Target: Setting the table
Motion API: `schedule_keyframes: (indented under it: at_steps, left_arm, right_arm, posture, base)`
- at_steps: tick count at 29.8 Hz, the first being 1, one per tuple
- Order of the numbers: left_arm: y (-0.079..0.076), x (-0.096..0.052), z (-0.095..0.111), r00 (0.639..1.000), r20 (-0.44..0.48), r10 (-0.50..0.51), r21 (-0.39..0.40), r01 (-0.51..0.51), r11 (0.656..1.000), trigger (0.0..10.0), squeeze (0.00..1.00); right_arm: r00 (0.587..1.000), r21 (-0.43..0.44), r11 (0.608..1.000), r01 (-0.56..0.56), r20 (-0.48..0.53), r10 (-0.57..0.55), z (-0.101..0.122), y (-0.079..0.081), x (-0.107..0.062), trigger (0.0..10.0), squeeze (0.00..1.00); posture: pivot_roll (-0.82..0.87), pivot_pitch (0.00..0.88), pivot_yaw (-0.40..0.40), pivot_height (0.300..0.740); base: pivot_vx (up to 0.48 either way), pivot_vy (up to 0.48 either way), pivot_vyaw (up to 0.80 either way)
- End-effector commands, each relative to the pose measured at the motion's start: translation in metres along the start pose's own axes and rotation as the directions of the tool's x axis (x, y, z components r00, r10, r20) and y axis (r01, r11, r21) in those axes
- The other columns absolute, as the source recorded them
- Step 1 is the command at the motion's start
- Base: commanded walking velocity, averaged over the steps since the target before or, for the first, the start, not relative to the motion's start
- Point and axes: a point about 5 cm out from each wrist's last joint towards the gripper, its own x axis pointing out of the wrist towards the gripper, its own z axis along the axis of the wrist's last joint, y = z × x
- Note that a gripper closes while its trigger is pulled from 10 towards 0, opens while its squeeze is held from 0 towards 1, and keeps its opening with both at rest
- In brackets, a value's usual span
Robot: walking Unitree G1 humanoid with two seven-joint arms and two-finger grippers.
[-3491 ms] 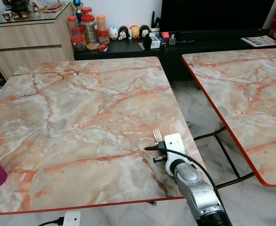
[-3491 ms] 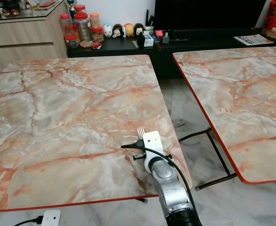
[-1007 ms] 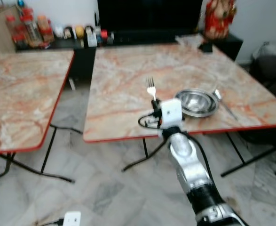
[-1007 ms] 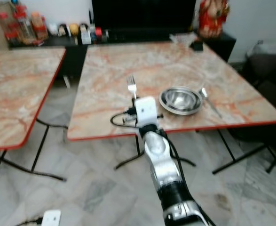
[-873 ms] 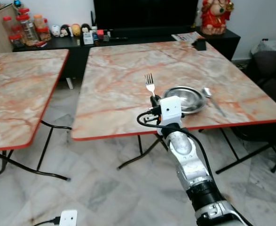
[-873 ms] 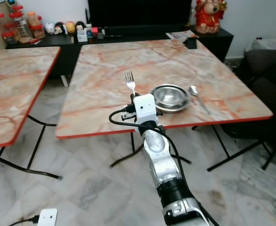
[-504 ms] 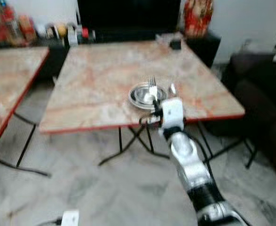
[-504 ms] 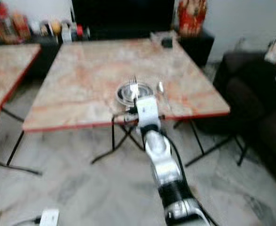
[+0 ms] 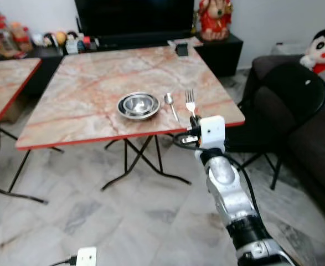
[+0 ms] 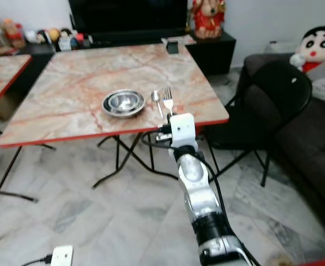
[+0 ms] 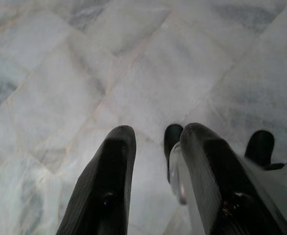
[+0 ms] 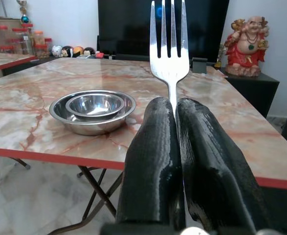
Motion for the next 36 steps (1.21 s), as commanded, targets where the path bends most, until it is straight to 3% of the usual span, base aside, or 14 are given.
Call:
schedule_keyframes:
  at_steps: [1,17,30,36]
  left_arm:
    - [0.006,0.0,0.0,1.0,0.002,0.017,0.0,-0.017,1.0,10.0,0.0]
    - [0.011,0.001,0.003,1.0,0.003,0.025,0.001,-0.025,1.0,10.0,0.0]
    - [0.011,0.002,0.004,1.0,0.003,0.024,0.008,-0.024,1.0,10.0,0.0]
    - [0.012,0.002,0.006,1.0,0.008,0.027,0.01,-0.027,1.0,10.0,0.0]
  right_arm:
    - [1.0,0.02,1.0,0.014,0.01,-0.014,0.005,0.001,0.003,10.0,0.0]
    - [0.997,0.03,0.996,0.078,-0.002,-0.078,0.003,-0.008,0.004,10.0,0.0]
    - [0.999,0.007,0.999,0.049,0.0,-0.049,0.0,-0.003,0.001,10.0,0.0]
    - [1.0,-0.002,1.0,0.017,-0.006,-0.017,-0.003,0.004,-0.001,10.0,0.0]
  posture:
    - [-0.04,0.0,0.029,0.74]
    - [-0.04,0.0,0.035,0.74]
    - [-0.04,0.0,0.04,0.74]
    - [-0.04,0.0,0.042,0.74]
  base:
    - [0.48,0.0,0.0]
    - [0.48,0.0,-0.22]
    - [0.48,0.0,0.0]
    - [0.48,0.0,0.75]
